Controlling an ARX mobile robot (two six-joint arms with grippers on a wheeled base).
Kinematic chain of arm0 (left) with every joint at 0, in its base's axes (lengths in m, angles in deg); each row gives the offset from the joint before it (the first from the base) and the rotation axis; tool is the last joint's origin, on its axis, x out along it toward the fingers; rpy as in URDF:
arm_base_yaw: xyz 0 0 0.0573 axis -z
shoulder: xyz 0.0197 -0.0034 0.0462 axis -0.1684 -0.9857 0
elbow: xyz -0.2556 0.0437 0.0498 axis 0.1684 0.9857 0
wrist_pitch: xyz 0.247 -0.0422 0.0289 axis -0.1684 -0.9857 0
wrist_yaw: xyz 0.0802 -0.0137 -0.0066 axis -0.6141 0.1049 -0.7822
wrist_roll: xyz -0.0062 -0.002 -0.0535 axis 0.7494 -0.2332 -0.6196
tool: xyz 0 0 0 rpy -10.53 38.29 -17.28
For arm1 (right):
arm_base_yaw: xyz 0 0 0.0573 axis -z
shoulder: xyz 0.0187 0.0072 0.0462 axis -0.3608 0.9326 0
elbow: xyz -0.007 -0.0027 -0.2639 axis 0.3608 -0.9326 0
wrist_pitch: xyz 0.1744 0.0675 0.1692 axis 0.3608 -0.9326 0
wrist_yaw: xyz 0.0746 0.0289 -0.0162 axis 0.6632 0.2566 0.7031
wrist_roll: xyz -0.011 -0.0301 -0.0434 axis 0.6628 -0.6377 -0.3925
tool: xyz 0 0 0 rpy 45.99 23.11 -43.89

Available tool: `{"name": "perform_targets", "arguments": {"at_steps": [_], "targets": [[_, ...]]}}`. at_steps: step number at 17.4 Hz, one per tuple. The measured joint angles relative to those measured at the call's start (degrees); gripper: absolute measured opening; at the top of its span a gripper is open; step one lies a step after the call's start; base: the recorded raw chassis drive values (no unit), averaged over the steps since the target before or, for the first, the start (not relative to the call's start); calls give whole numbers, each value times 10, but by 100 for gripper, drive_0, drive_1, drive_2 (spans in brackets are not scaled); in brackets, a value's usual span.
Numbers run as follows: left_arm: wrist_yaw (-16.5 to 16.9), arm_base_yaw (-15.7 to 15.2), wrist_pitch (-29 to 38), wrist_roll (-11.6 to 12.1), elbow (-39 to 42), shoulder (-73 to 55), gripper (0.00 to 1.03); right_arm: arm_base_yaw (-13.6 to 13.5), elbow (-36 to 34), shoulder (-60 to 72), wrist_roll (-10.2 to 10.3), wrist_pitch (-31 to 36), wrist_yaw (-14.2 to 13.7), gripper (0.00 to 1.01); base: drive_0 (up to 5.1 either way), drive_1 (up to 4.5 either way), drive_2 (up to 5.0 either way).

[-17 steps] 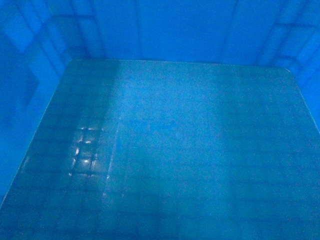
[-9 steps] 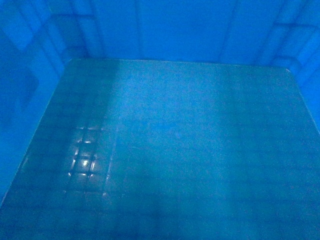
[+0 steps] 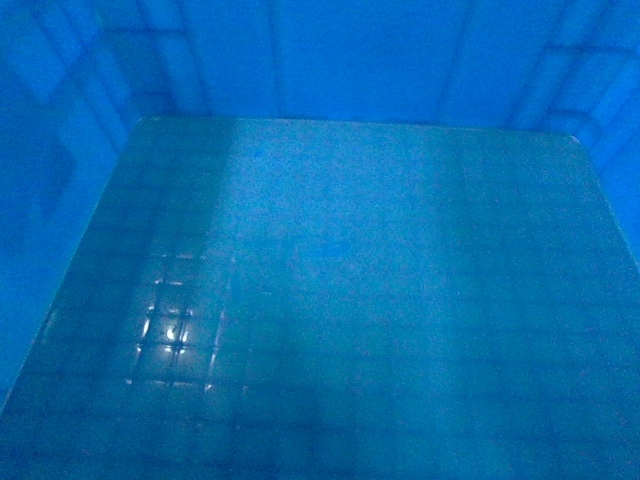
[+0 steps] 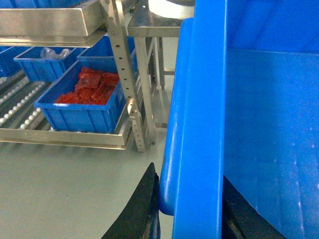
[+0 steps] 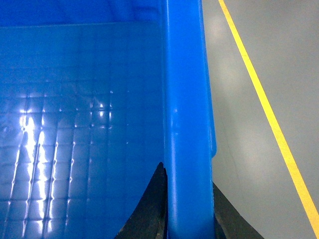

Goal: Place box next to blue box on left shelf

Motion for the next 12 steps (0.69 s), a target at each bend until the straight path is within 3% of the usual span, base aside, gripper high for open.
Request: {"name": "perform_targets", "arguments": {"at_steps": [12], "targets": [[0,0,-1,0,0,0,20,0,0,0,0,-1,0,9,0,0,0]]}}
